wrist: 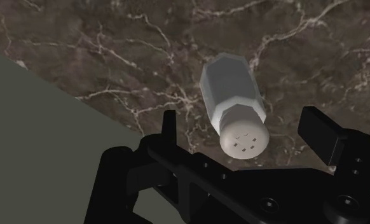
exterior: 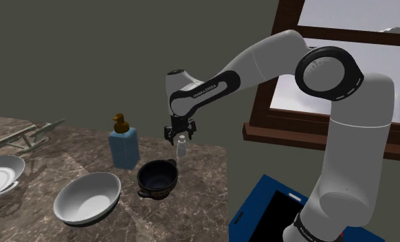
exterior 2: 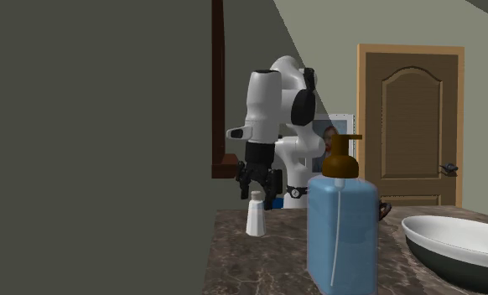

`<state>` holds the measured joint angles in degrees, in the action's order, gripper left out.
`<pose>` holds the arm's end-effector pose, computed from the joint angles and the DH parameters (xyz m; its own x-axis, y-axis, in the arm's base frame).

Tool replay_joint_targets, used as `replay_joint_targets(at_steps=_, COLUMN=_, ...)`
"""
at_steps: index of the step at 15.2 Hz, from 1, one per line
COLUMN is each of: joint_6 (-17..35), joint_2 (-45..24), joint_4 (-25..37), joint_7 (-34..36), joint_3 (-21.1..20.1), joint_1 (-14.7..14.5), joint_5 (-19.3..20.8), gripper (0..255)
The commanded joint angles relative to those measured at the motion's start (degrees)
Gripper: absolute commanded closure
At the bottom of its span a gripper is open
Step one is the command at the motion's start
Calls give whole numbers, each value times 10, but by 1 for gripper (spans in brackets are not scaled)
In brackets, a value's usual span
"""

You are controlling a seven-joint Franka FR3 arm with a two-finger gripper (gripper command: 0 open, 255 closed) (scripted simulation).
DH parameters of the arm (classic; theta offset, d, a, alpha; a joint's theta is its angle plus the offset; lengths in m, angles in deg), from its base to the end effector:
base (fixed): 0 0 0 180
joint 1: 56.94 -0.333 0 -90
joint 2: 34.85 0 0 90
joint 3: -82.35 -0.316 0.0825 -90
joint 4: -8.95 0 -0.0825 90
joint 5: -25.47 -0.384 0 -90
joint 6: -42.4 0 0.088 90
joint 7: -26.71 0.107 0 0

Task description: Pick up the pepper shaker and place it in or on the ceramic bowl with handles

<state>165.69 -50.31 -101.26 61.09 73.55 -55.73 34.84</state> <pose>0.6036 0.0696 0.3501 0.9289 -0.3699 0.0184 -0.3698 -0.9238 0.0991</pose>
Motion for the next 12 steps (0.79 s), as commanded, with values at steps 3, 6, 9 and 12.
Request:
replay_joint_targets(at_steps=3, joint_6=2, joint_2=-1, joint_4=-1, joint_7=0, joint_3=0, joint_1=0, joint_5=0, gripper=0)
replay_joint_targets(at_steps=6, joint_6=2, joint_2=-1, joint_4=-1, joint_7=0, joint_3=0, joint_1=0, joint_5=0, gripper=255)
replay_joint_targets(at_steps=9, joint_6=2, joint_2=-1, joint_4=-1, joint_7=0, joint_3=0, joint_1=0, joint_5=0, gripper=255)
replay_joint_targets(at_steps=12, joint_6=2, joint_2=-1, joint_4=0, joint_7=0, joint_3=0, joint_1=0, joint_5=0, gripper=255)
